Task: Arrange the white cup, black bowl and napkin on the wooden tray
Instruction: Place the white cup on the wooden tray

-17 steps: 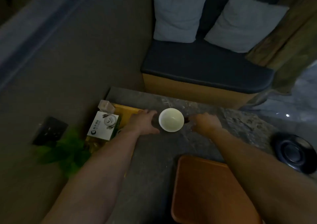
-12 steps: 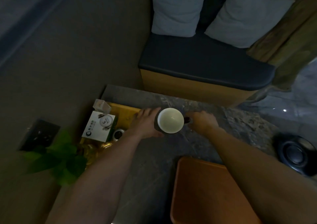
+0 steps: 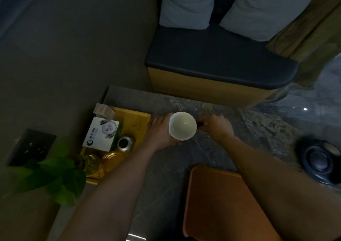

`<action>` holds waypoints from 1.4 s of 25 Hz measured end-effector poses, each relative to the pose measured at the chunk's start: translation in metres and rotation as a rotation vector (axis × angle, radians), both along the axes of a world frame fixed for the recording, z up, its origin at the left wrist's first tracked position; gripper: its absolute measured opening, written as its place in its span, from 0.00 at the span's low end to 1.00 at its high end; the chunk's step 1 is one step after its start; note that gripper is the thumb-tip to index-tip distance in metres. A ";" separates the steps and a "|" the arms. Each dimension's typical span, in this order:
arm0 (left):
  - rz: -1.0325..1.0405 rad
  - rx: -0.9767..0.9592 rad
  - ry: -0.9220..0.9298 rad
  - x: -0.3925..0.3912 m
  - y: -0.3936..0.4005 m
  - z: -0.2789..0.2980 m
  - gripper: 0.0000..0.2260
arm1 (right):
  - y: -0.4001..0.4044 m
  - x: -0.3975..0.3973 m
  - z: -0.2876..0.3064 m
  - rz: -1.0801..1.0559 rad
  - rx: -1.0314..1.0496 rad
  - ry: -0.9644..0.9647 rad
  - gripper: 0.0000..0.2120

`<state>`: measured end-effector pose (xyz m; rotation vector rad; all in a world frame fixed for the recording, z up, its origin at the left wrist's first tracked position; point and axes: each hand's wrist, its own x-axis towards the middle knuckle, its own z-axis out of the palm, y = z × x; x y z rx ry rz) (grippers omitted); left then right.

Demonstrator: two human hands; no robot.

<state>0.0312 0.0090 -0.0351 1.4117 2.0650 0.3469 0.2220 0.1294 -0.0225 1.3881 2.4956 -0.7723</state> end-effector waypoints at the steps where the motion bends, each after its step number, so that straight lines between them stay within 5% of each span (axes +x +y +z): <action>1: 0.011 0.002 -0.005 0.001 0.001 0.000 0.46 | 0.000 0.000 -0.001 -0.015 -0.001 0.010 0.07; 12: 0.046 0.032 -0.127 0.014 -0.005 0.021 0.45 | -0.015 0.015 -0.005 -0.072 0.027 0.025 0.07; 35: -0.294 -0.103 -0.305 0.102 -0.091 0.024 0.47 | -0.198 0.152 -0.003 -0.381 0.125 0.301 0.08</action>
